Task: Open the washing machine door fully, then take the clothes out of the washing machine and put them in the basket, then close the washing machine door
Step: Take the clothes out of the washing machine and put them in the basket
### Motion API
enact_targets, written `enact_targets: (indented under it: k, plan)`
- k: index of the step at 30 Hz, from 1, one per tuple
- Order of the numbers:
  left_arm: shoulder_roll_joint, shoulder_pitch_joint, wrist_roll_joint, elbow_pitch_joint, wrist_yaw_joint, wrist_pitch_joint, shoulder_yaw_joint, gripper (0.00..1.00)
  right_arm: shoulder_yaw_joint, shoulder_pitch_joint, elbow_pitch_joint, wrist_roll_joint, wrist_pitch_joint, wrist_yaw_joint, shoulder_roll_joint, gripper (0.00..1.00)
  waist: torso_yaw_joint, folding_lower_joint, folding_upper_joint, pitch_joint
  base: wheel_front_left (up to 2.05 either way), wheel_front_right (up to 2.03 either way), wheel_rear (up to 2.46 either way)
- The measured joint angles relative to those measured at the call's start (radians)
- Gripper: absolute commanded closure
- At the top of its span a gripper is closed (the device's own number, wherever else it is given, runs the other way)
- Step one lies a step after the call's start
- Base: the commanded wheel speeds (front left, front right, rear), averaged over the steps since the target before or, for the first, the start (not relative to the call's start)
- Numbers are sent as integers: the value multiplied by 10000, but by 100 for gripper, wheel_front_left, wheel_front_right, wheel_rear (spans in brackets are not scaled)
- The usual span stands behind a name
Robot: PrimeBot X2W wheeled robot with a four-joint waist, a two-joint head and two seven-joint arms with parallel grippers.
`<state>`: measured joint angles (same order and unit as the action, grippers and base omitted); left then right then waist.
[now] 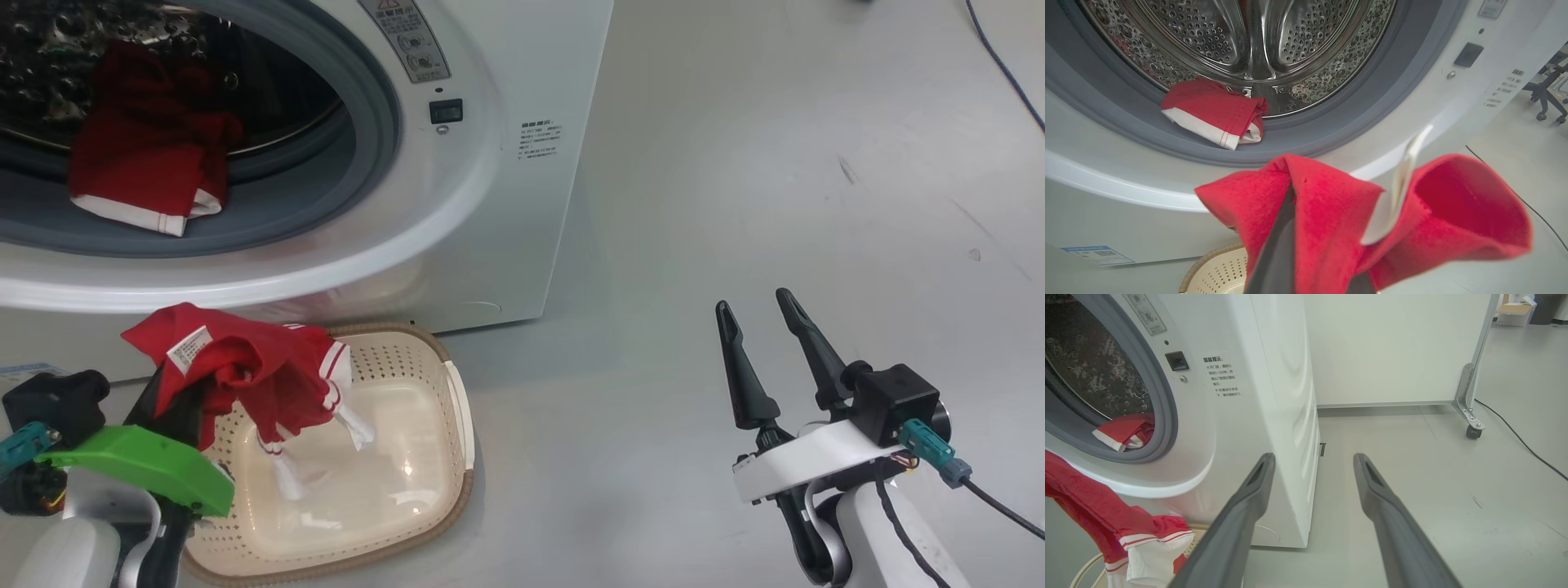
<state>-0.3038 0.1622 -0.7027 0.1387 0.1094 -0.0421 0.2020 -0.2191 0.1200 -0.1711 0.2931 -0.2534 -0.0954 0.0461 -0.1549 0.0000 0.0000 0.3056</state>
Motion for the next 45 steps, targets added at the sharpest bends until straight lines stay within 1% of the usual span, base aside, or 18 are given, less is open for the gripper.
enact_targets:
  k: [3,7,17,20,25,32,34,37,40,43,44,45]
  plan:
    - [-370,21,510,608,-134,293,130,100,-31,128,86,-13,0,0,-2,0,-165,0,0,428,0,0,0]
    - [-385,168,531,1233,-251,500,163,100,-46,244,211,-13,0,0,-4,0,-379,0,0,877,0,0,0]
    - [-491,1367,683,2153,-263,955,380,100,-144,678,523,186,0,17,-10,0,-1047,0,0,1987,0,0,0]
    - [-529,1678,813,2548,-263,1137,512,100,-198,790,598,314,0,100,-10,0,-1248,0,0,2302,0,0,0]
    - [-426,2011,796,3319,-263,1415,623,100,-259,938,698,433,0,188,-15,0,-1546,0,0,2801,0,0,0]
    - [-255,2408,796,4268,-247,1480,696,100,-318,1193,861,662,0,293,-29,0,-1862,0,0,3363,0,0,0]
    - [-211,2488,788,4623,-247,1463,642,100,-284,1194,872,663,0,368,-31,0,-1911,0,0,3482,0,0,0]
    - [-213,2487,784,5135,-249,1434,600,100,-301,1200,872,660,0,378,-29,0,-1947,0,0,3590,0,0,0]
    - [-215,2499,784,5390,-247,1275,552,100,-301,1259,890,660,0,458,-40,0,-1947,0,0,3647,0,0,0]
    - [-203,2633,784,5611,-236,1162,581,100,-295,1311,888,658,0,464,-40,0,-1916,0,0,3684,0,0,0]
    - [-203,2710,800,5666,-236,1076,583,98,-295,1333,888,656,0,464,-38,0,-1901,0,0,3694,0,0,0]
    - [-196,2792,798,5737,-236,1020,568,60,-297,1364,888,656,0,464,-40,0,-1886,0,0,3699,0,0,0]
